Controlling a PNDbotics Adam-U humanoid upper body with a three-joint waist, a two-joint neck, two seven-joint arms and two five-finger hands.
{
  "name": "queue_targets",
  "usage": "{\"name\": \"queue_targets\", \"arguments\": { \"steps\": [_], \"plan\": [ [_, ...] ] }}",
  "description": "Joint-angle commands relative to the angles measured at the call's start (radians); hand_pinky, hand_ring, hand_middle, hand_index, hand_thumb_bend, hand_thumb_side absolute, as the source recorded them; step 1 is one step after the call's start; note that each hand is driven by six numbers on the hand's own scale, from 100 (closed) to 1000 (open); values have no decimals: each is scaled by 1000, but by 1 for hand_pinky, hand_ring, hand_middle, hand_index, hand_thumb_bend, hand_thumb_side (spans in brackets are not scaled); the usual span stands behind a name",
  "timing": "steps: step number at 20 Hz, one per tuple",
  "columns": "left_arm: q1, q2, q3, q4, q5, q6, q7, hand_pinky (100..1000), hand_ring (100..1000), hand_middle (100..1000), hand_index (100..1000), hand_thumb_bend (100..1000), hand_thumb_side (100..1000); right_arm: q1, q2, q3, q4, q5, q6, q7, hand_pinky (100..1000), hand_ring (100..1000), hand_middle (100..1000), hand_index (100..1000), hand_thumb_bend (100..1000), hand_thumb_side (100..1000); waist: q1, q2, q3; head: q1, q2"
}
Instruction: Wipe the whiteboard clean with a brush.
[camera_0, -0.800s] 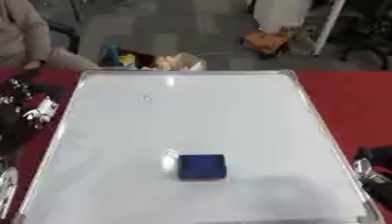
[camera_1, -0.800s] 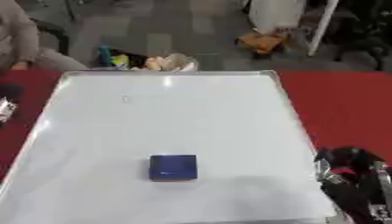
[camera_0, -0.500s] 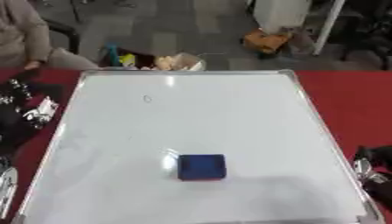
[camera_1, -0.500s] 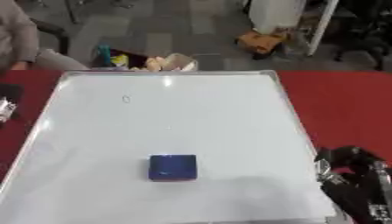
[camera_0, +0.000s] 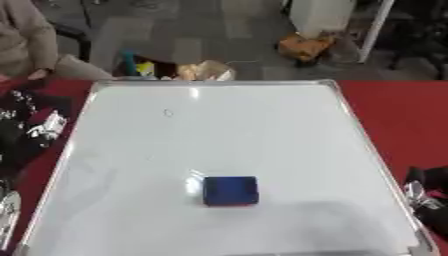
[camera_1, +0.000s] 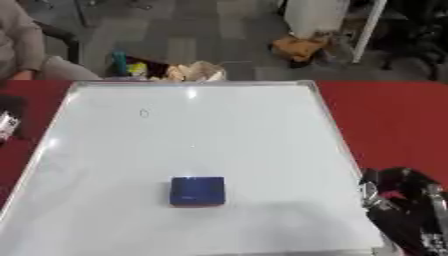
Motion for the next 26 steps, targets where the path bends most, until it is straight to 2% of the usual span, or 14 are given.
{"name": "queue_targets", "arguments": {
  "steps": [1, 9, 17, 23, 26],
  "plan": [
    [-18, 28, -6, -10, -7, -1, -9, 374, 781, 560, 825, 464, 341, -4, -12, -5, -22, -7, 1, 1, 177, 464, 352, 481, 100, 100, 1, -15, 0, -2, -10],
    [-45, 65, -52, -9, -32, 0, -51, 371, 779, 562, 827, 484, 360, -5, -15, -2, -22, -8, 1, 2, 175, 464, 352, 482, 100, 100, 2, -15, -4, 2, -12],
    [-100, 128, -134, -7, -98, -2, -135, 369, 777, 567, 833, 503, 380, -7, -17, 1, -22, -9, 1, 5, 175, 464, 352, 482, 100, 100, 5, -16, -14, 9, -11],
    [-139, 170, -204, 0, -158, -4, -201, 369, 774, 568, 840, 580, 439, -8, -18, 3, -22, -10, 2, 7, 175, 465, 352, 483, 100, 100, 8, -16, -19, 13, -9],
    [-162, 182, -240, 7, -197, -7, -236, 370, 773, 568, 841, 582, 443, -8, -18, 3, -22, -9, 3, 8, 174, 465, 352, 483, 100, 100, 8, -16, -22, 15, -8]
  ]
}}
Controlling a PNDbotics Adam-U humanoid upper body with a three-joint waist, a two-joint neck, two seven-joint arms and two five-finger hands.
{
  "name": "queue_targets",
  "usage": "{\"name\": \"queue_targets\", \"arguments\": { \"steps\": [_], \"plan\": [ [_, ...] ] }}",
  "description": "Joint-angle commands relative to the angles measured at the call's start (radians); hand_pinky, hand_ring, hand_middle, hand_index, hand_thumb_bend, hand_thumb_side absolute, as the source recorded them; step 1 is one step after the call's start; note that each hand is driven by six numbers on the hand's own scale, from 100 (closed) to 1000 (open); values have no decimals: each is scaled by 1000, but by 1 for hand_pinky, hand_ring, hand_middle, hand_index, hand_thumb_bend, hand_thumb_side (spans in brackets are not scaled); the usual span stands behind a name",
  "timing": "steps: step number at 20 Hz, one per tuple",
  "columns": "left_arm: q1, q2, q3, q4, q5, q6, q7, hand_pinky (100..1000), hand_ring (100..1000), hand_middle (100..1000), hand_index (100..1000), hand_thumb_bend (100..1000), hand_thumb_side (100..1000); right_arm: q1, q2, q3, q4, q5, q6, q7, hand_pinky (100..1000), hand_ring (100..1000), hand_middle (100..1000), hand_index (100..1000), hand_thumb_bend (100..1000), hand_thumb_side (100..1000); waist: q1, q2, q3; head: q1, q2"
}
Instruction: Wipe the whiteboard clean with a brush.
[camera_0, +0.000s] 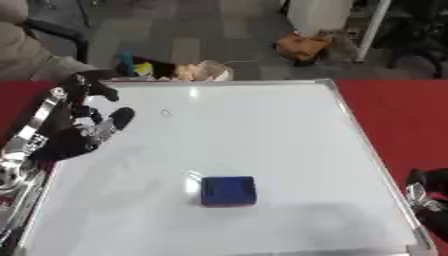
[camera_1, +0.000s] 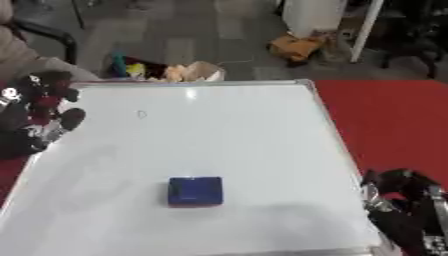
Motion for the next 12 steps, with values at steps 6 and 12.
{"name": "queue_targets", "arguments": {
  "steps": [6, 12],
  "plan": [
    [-80, 54, -92, 17, -99, -14, -92, 376, 770, 570, 847, 596, 457, -8, -17, -1, -22, -9, -1, 5, 175, 465, 353, 483, 100, 100, 2, -16, -8, 7, -8],
    [-136, 49, -156, 56, -179, -27, -151, 387, 766, 570, 854, 610, 474, -9, -18, 0, -22, -10, 0, 7, 174, 466, 353, 483, 100, 100, 2, -16, -14, 7, -7]
  ]
}}
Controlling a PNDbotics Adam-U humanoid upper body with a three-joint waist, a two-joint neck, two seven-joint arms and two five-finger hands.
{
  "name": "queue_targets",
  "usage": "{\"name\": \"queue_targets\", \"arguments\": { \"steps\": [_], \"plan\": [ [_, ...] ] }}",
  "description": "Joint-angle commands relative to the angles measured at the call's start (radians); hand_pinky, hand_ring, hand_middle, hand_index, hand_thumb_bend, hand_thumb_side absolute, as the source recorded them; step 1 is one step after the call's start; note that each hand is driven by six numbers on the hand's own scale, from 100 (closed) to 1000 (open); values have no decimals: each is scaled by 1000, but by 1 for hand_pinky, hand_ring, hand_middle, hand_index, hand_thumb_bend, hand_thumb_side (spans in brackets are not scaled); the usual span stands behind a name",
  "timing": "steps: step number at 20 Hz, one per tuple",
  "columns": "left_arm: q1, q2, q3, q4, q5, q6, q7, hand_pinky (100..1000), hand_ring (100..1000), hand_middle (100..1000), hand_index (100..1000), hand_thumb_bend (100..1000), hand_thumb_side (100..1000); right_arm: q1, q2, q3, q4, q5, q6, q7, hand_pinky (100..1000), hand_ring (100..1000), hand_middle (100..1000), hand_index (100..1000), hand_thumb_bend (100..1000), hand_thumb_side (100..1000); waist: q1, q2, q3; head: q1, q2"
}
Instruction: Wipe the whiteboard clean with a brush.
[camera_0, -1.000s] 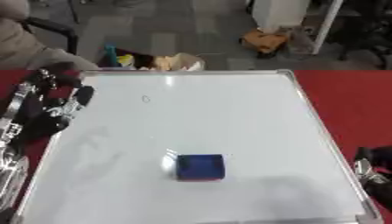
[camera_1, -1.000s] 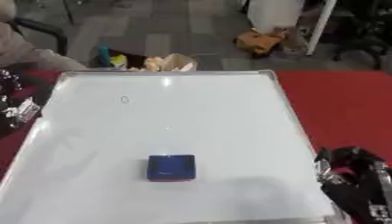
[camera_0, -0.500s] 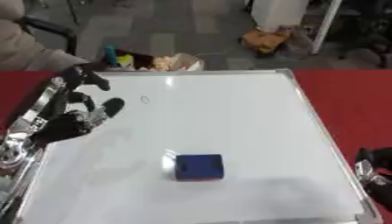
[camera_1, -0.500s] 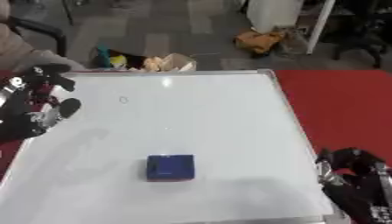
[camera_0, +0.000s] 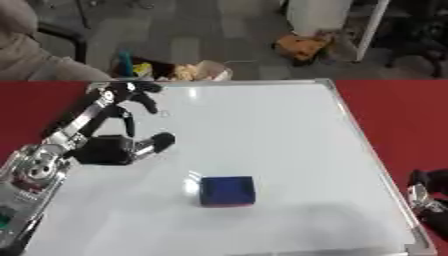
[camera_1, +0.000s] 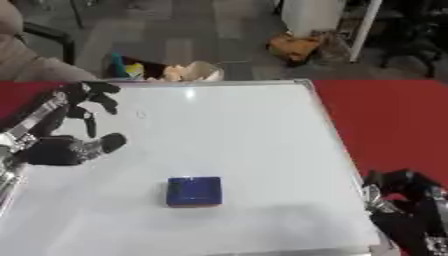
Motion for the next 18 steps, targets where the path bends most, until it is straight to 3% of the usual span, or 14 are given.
{"name": "queue_targets", "arguments": {
  "steps": [1, 13, 18],
  "plan": [
    [-38, 24, -28, 13, -46, -7, -33, 390, 765, 569, 856, 612, 477, -8, -18, 0, -22, -9, -1, 4, 174, 466, 353, 483, 100, 100, 2, -16, -3, -1, -8],
    [-168, -45, -148, 127, -222, -43, -132, 425, 760, 581, 869, 641, 489, -11, -20, 5, -22, -13, -2, 11, 174, 467, 353, 484, 100, 100, -4, -20, -11, -15, -14],
    [-188, -110, -178, 193, -386, -75, -136, 429, 750, 589, 868, 653, 468, -11, -20, 6, -22, -14, -3, 13, 173, 467, 353, 484, 100, 100, -10, -21, -15, -20, -16]
  ]
}}
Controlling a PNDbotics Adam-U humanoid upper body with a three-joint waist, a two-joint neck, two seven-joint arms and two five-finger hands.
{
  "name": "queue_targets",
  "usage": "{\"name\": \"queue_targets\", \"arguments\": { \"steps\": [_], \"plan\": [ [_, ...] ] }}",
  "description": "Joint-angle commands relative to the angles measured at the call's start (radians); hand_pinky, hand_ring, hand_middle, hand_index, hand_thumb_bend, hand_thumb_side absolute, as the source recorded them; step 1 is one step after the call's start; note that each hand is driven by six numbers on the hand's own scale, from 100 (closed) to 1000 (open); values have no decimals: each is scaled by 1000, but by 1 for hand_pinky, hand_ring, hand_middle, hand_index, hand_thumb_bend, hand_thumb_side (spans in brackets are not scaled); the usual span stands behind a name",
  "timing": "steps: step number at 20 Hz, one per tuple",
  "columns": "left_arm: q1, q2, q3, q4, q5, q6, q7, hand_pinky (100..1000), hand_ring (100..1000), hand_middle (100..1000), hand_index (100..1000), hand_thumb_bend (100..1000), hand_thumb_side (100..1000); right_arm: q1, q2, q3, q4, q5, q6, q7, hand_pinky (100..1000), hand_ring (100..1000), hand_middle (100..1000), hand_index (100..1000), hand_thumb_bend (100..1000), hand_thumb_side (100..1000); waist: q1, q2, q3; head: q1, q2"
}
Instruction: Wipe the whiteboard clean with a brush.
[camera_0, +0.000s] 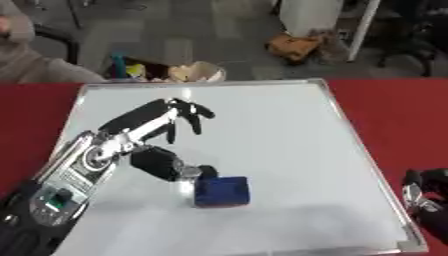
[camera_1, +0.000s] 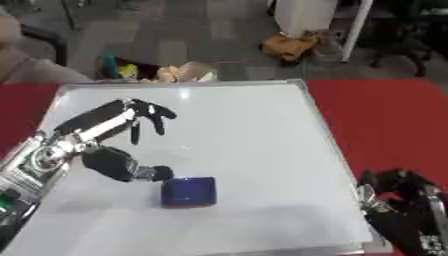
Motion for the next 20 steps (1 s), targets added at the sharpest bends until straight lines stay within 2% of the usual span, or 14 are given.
{"name": "queue_targets", "arguments": {
  "steps": [1, 8, 20],
  "plan": [
    [-26, -26, -11, 32, -84, -22, 2, 428, 749, 588, 867, 665, 456, -7, -19, -2, -22, -8, -3, 4, 173, 467, 353, 483, 100, 100, -2, -20, -3, -9, -13],
    [-33, -77, -18, 112, -162, -46, 27, 429, 752, 590, 862, 668, 430, -10, -18, 0, -22, -9, -3, 6, 173, 467, 354, 484, 100, 100, -5, -18, -5, -17, -23],
    [-32, -136, -19, 199, -197, -64, 54, 430, 767, 605, 857, 663, 419, -11, -16, 2, -22, -10, -4, 9, 173, 467, 354, 484, 100, 100, -10, -16, -8, -22, -27]
  ]
}}
